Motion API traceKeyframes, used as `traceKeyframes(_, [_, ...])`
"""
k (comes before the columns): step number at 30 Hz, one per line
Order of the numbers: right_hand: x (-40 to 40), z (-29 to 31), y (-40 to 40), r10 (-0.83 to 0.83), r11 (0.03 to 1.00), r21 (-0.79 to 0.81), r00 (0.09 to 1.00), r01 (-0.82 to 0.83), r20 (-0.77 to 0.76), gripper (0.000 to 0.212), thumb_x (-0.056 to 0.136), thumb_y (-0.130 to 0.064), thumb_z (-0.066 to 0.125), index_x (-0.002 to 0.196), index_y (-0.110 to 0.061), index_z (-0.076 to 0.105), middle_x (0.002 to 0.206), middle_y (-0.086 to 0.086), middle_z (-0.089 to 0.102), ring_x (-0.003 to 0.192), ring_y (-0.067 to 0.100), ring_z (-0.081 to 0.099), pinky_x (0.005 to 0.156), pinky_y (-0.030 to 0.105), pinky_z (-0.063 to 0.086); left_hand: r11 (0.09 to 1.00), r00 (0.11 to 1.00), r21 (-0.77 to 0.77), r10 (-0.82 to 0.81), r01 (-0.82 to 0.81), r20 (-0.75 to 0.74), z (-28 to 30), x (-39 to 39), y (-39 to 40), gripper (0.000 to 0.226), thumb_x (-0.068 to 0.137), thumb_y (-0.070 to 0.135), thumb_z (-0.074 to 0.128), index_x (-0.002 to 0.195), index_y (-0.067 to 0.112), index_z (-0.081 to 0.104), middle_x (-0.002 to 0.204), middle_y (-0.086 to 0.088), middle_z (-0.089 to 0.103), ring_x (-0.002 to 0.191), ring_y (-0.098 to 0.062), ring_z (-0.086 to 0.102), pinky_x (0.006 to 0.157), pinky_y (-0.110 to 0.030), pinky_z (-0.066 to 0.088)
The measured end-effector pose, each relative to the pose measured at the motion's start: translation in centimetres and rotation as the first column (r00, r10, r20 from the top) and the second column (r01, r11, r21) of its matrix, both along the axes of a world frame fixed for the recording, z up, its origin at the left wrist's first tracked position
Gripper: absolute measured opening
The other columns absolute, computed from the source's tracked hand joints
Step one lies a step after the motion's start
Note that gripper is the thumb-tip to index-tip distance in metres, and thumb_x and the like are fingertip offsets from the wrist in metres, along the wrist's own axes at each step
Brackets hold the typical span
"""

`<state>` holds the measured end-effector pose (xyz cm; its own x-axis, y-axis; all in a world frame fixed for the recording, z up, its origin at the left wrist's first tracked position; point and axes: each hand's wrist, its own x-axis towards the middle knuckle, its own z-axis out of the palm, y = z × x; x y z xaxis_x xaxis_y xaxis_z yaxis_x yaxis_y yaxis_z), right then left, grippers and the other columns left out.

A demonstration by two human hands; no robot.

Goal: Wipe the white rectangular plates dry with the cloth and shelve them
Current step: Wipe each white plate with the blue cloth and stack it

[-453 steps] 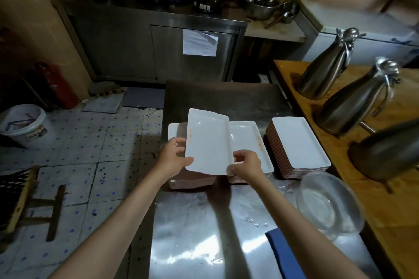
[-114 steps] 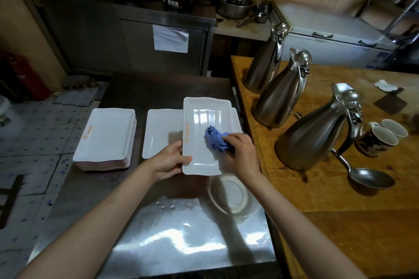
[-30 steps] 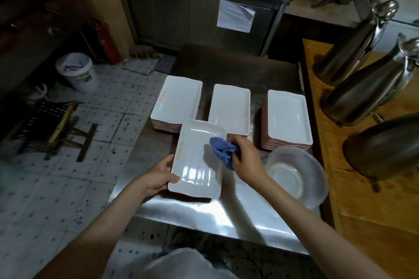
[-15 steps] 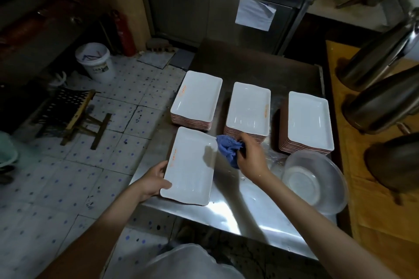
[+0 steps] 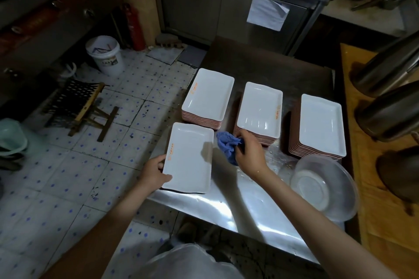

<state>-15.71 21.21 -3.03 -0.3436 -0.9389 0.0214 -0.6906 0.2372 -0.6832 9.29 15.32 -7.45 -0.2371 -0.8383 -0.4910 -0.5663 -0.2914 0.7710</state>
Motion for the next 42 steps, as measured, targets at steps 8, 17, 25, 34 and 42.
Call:
traceKeyframes(8, [0.4, -0.2, -0.6, -0.006, 1.000, 0.002, 1.000, 0.006, 0.018, 0.018, 0.081, 0.003, 0.050, 0.084, -0.014, 0.048, 0.082, 0.004, 0.055, 0.073, 0.019, 0.046, 0.057, 0.009, 0.033, 0.989, 0.995, -0.123, -0.069, 0.078, 0.075, 0.2, 0.5, -0.3, 0.063, 0.076, -0.017, 0.063, 0.133, 0.006, 0.052, 0.102, -0.010, 0.068, 0.085, -0.014, 0.059, 0.060, -0.002, 0.038])
traceKeyframes(17, [0.6, -0.6, -1.2, -0.051, 0.998, -0.022, 0.996, 0.053, 0.074, 0.012, 0.081, 0.006, 0.048, 0.085, -0.004, 0.052, 0.077, 0.007, 0.055, 0.070, 0.022, 0.047, 0.055, 0.025, 0.030, 0.984, 0.982, -0.160, -0.043, 0.073, 0.185, -0.8, 1.0, -1.4, 0.065, 0.073, 0.012, 0.080, 0.132, 0.011, 0.053, 0.113, -0.009, 0.065, 0.102, -0.021, 0.060, 0.080, -0.026, 0.045])
traceKeyframes(25, [0.1, -0.3, -2.6, -0.153, 0.988, -0.014, 0.977, 0.156, 0.147, 0.020, 0.084, 0.005, 0.047, 0.088, -0.014, 0.049, 0.080, 0.005, 0.058, 0.069, 0.020, 0.049, 0.058, 0.026, 0.032, 0.957, 0.990, -0.282, -0.022, 0.062, 0.141, 1.5, -3.6, -6.7, 0.045, 0.079, 0.023, 0.075, 0.121, 0.014, 0.061, 0.098, -0.005, 0.060, 0.092, -0.018, 0.057, 0.077, -0.022, 0.038])
traceKeyframes(34, [-1.0, 0.4, -4.9, -0.247, 0.968, 0.003, 0.953, 0.251, 0.177, 0.017, 0.086, 0.003, 0.048, 0.088, -0.013, 0.051, 0.079, 0.004, 0.058, 0.069, 0.019, 0.052, 0.060, 0.023, 0.039, 0.917, 0.991, -0.394, -0.010, 0.062, 0.132, 2.9, -8.7, -12.9, 0.047, 0.084, 0.031, 0.068, 0.124, 0.011, 0.055, 0.105, -0.012, 0.062, 0.103, -0.027, 0.056, 0.079, -0.029, 0.037])
traceKeyframes(42, [-1.9, 0.6, -5.8, -0.296, 0.954, 0.021, 0.933, 0.298, 0.204, 0.014, 0.088, 0.003, 0.048, 0.089, -0.010, 0.052, 0.080, 0.004, 0.058, 0.067, 0.013, 0.052, 0.056, 0.018, 0.038, 0.916, 0.980, -0.391, -0.012, 0.090, 0.197, 2.9, -10.2, -15.4, 0.035, 0.084, 0.028, 0.069, 0.111, 0.007, 0.063, 0.102, -0.011, 0.067, 0.091, -0.025, 0.060, 0.069, -0.025, 0.037])
